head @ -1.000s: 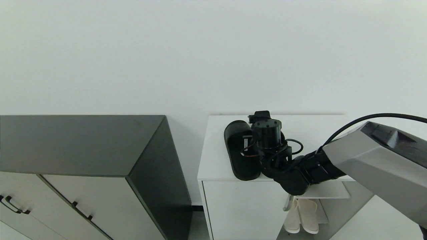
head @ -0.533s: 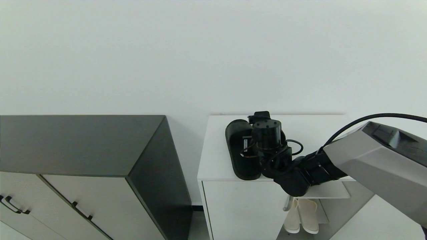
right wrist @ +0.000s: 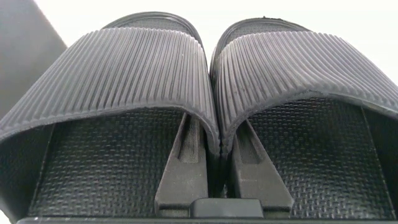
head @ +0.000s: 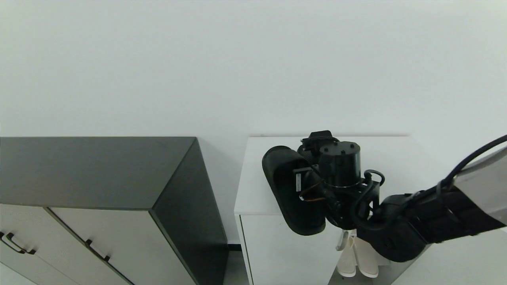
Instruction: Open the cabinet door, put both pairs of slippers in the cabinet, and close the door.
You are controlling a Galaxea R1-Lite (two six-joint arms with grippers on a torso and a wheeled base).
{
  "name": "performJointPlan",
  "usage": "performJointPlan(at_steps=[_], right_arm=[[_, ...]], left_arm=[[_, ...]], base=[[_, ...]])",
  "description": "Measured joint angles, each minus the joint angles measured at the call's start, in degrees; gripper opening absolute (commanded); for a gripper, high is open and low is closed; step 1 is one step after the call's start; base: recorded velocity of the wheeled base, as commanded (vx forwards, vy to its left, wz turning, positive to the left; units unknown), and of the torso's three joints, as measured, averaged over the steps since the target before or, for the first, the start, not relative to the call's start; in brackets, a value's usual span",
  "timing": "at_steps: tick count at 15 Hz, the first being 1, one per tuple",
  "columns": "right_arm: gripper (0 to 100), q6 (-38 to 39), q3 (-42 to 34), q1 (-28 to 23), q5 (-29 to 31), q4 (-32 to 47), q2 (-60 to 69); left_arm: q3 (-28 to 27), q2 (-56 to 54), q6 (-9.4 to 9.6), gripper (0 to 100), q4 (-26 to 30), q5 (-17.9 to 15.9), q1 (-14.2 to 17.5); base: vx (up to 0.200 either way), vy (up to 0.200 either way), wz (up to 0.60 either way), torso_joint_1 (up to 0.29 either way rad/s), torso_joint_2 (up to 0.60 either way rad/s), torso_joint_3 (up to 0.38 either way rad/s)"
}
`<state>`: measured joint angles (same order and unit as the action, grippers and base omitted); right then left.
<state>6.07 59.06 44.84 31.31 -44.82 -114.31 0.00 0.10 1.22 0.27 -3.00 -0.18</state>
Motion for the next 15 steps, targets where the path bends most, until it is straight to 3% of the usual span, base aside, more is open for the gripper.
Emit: performJointPlan(at_steps=[5,12,15], right_arm=[[0,0.24,-11.85,5.79,-5.28,0.44,10.23],[0,0.27,-13.01,6.38,-5.17,0.55,12.28],[0,0.27,-13.03,6.29,-5.08,0.4,12.25]], left_arm=[[0.0,0.0,-0.1,0,-0.02,0.0,0.0],[0.0,0.0,-0.07,0,0.0,-0.01,0.02],[0.0,0.0,-0.1,0,0.0,0.0,0.0]], base=[[0.0,0.0,0.0,0.0,0.0,0.0],[0.0,0.0,0.0,0.0,0.0,0.0],[-0.2,0.0,0.0,0.004,0.0,0.002]])
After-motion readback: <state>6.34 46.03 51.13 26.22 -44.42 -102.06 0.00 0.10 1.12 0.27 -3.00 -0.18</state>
